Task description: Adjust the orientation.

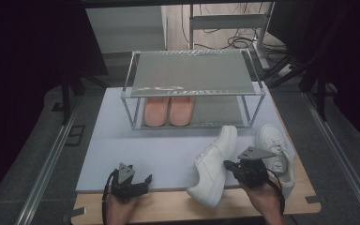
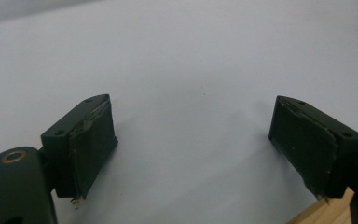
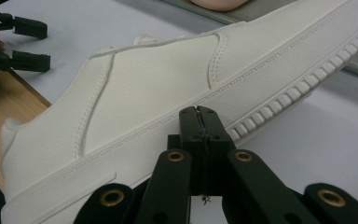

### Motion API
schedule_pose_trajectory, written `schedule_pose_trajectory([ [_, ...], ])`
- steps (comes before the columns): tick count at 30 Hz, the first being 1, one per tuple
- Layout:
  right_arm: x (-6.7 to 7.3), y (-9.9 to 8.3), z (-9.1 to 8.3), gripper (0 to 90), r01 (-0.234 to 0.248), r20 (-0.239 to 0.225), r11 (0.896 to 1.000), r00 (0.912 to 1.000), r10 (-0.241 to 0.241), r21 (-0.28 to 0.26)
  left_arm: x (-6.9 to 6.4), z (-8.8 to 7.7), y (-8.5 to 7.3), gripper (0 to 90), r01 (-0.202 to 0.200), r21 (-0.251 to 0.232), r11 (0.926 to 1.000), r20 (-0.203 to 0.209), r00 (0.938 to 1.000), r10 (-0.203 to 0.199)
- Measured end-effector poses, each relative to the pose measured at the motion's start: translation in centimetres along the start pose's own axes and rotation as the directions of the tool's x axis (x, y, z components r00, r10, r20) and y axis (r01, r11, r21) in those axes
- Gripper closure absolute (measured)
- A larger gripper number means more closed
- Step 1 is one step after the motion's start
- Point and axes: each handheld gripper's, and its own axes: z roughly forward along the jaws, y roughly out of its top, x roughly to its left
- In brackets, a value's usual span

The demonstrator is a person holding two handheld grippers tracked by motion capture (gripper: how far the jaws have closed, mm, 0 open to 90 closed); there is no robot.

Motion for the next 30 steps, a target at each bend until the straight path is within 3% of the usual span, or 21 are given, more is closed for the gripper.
schedule_pose_trajectory([
  [21, -1.7, -2.4, -2.3, 90.0, -0.031, 0.084, 0.998, 0.9961, 0.025, 0.062, 0.0, 0.0, 0.0, 13.9, -0.002, 0.001, 1.0000, 0.000, 1.0000, 0.002],
  [26, -2.6, -2.6, -3.0, 90.0, -0.054, 0.146, 0.998, 0.9881, 0.047, 0.044, 0.0, 0.0, 0.0, 13.9, -0.002, 0.001, 1.0000, 0.000, 1.0000, 0.002],
  [28, -3.1, -2.7, -3.5, 89.9, -0.051, 0.205, 0.996, 0.9782, 0.035, 0.074, 0.0, 0.0, 0.0, 13.9, -0.001, 0.001, 1.0000, 0.001, 1.0000, 0.001],
  [30, -3.7, -3.1, -4.0, 89.9, -0.088, 0.165, 0.996, 0.9828, 0.083, 0.028, 0.0, 0.0, 0.0, 13.9, -0.001, 0.001, 1.0000, 0.000, 1.0000, 0.001],
])
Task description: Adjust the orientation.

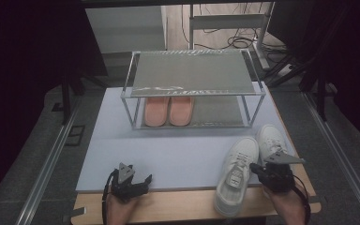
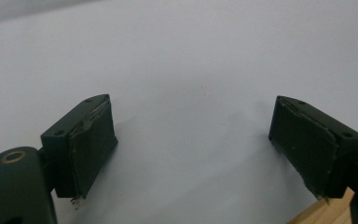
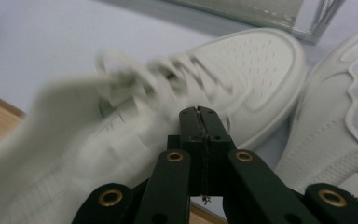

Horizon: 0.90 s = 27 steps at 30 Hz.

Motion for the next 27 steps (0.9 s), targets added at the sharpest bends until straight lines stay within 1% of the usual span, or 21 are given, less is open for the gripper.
schedule_pose_trajectory([
  [1, -0.1, 0.0, -0.2, 89.8, -0.007, 0.014, 1.000, 0.9999, 0.007, 0.000, 0.0, 0.0, 0.0, 13.9, 0.000, 0.000, 1.0000, -0.001, 1.0000, 0.000],
  [2, -0.1, 0.0, -0.3, 89.2, 0.004, 0.018, 1.000, 0.9998, -0.004, -0.004, 0.0, 0.0, 0.0, 13.8, 0.001, 0.000, 1.0000, -0.001, 1.0000, -0.001],
  [3, -0.2, 0.0, -0.4, 89.0, -0.008, 0.001, 1.000, 1.0000, 0.008, -0.013, 0.0, 0.0, 0.0, 13.9, 0.000, 0.000, 1.0000, -0.001, 1.0000, 0.000],
  [7, 0.0, 0.3, -0.4, 87.5, 0.007, 0.012, 1.000, 0.9999, -0.007, -0.012, 0.0, 0.0, 0.0, 13.8, 0.001, 0.000, 1.0000, 0.000, 1.0000, -0.001],
  [9, -0.1, 0.3, -0.5, 87.4, -0.006, 0.002, 1.000, 1.0000, 0.006, -0.018, 0.0, 0.0, 0.0, 13.9, 0.001, 0.000, 1.0000, 0.000, 1.0000, -0.001],
  [11, -0.2, 0.3, -0.8, 87.1, -0.009, 0.001, 1.000, 1.0000, 0.009, -0.023, 0.0, 0.0, 0.0, 13.8, 0.001, 0.000, 1.0000, 0.000, 1.0000, -0.001],
  [15, -0.2, 0.4, -1.4, 85.0, -0.019, -0.015, 0.999, 0.9997, 0.019, -0.040, 0.0, 0.0, 0.0, 13.9, 0.001, 0.000, 1.0000, 0.000, 1.0000, -0.001],
  [19, 0.0, 0.6, -2.2, 79.3, -0.023, -0.037, 0.998, 0.9991, 0.021, -0.053, 0.0, 0.0, 0.0, 13.9, -0.001, 0.001, 1.0000, 0.000, 1.0000, 0.001],
  [22, 0.3, 0.7, -2.6, 69.1, -0.023, -0.051, 0.998, 0.9985, 0.020, -0.052, 0.0, 0.0, 0.0, 13.9, -0.001, 0.001, 1.0000, 0.000, 1.0000, 0.001],
  [25, 0.8, 0.7, -2.8, 62.7, -0.016, -0.059, 0.999, 0.9982, 0.013, -0.041, 0.0, 0.0, 0.0, 13.9, -0.001, 0.001, 1.0000, -0.001, 1.0000, 0.001],
  [27, 1.0, 0.5, -2.8, 59.6, -0.014, -0.060, 0.999, 0.9981, 0.011, -0.051, 0.0, 0.0, 0.0, 13.8, -0.001, 0.001, 1.0000, -0.001, 1.0000, 0.001],
])
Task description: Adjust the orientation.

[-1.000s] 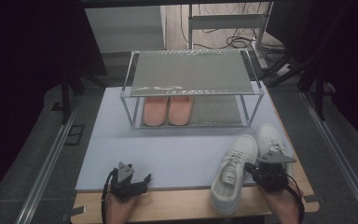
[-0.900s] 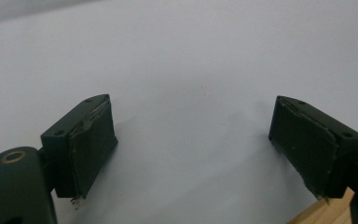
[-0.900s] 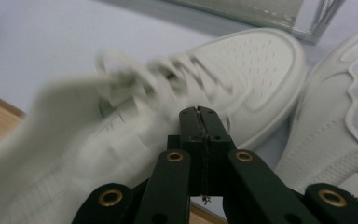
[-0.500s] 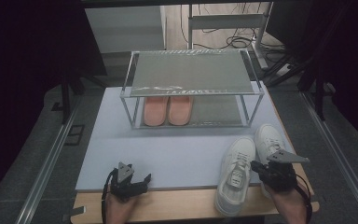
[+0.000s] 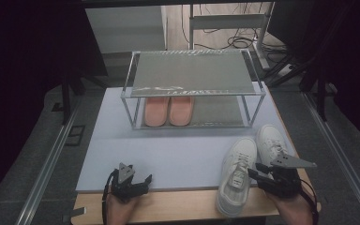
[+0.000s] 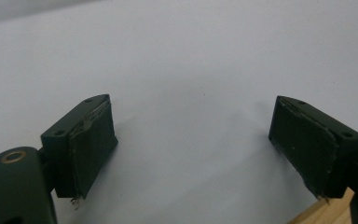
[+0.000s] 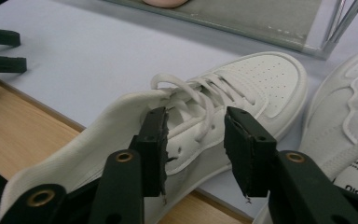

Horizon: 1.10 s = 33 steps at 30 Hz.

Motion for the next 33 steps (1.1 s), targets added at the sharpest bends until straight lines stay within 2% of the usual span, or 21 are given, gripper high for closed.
schedule_pose_trajectory([
  [2, 0.1, -0.1, -0.1, 55.2, -0.007, -0.001, 1.000, 1.0000, 0.007, -0.006, 0.0, 0.0, 0.0, 13.9, 0.000, 0.000, 1.0000, 0.000, 1.0000, 0.000],
  [3, 0.2, -0.2, -0.1, 54.3, -0.014, -0.017, 1.000, 0.9998, 0.014, -0.010, 0.0, 0.0, 0.0, 13.9, 0.000, 0.000, 1.0000, 0.000, 1.0000, 0.000],
  [8, 0.8, -0.9, 0.6, 50.1, -0.008, -0.036, 1.000, 0.9993, 0.009, 0.028, 0.0, 0.0, 0.0, 13.9, 0.000, 0.000, 1.0000, 0.000, 1.0000, 0.000],
  [14, 1.3, -1.9, 1.4, 49.5, -0.001, -0.009, 0.997, 1.0000, 0.001, 0.071, 0.0, 0.0, 0.0, 14.0, 0.001, -0.001, 1.0000, -0.001, 1.0000, -0.001],
  [18, 1.0, -2.3, 1.2, 54.9, -0.041, -0.021, 0.997, 0.9989, 0.042, 0.062, 0.0, 0.0, 0.0, 13.9, 0.001, -0.002, 1.0000, -0.001, 1.0000, -0.001],
  [24, 0.8, -2.3, 1.5, 67.7, -0.068, -0.023, 0.997, 0.9974, 0.069, 0.048, 0.0, 0.0, 0.0, 14.0, 0.001, -0.001, 1.0000, -0.001, 1.0000, -0.001],
  [27, 0.6, -2.2, 1.8, 72.1, -0.066, -0.014, 0.997, 0.9977, 0.067, 0.034, 0.0, 0.0, 0.0, 13.9, 0.001, -0.002, 1.0000, -0.001, 1.0000, -0.001],
  [33, 0.6, -1.3, 3.0, 73.7, -0.046, -0.020, 0.998, 0.9987, 0.047, 0.036, 0.0, 0.0, 0.0, 13.9, 0.001, -0.002, 1.0000, -0.001, 1.0000, -0.001],
])
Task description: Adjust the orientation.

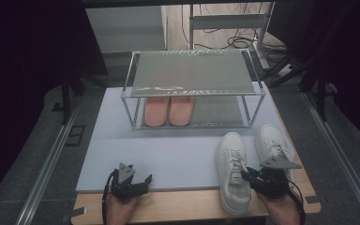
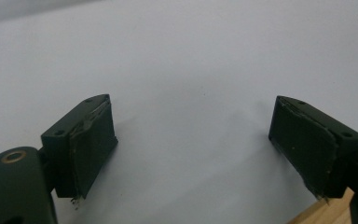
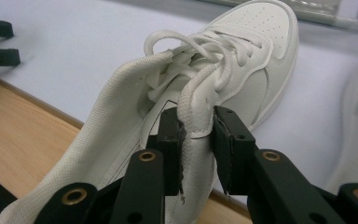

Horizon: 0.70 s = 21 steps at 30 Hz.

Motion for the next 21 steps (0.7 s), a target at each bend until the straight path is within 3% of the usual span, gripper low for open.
schedule_pose_trajectory([
  [14, 2.3, 2.7, 4.0, 73.8, 0.064, -0.042, 0.998, 0.9970, -0.065, -0.005, 0.0, 0.0, 0.0, 14.0, 0.000, 0.000, 1.0000, 0.000, 1.0000, 0.000],
  [19, 2.3, 3.2, 4.0, 65.4, 0.078, -0.041, 0.997, 0.9961, -0.078, 0.004, 0.0, 0.0, 0.0, 14.0, 0.000, 0.000, 1.0000, 0.000, 1.0000, 0.000],
  [21, 1.7, 3.4, 3.5, 60.4, 0.055, -0.083, 0.998, 0.9950, -0.055, 0.002, 0.0, 0.0, 0.0, 14.0, 0.000, 0.000, 1.0000, 0.000, 1.0000, 0.000],
])
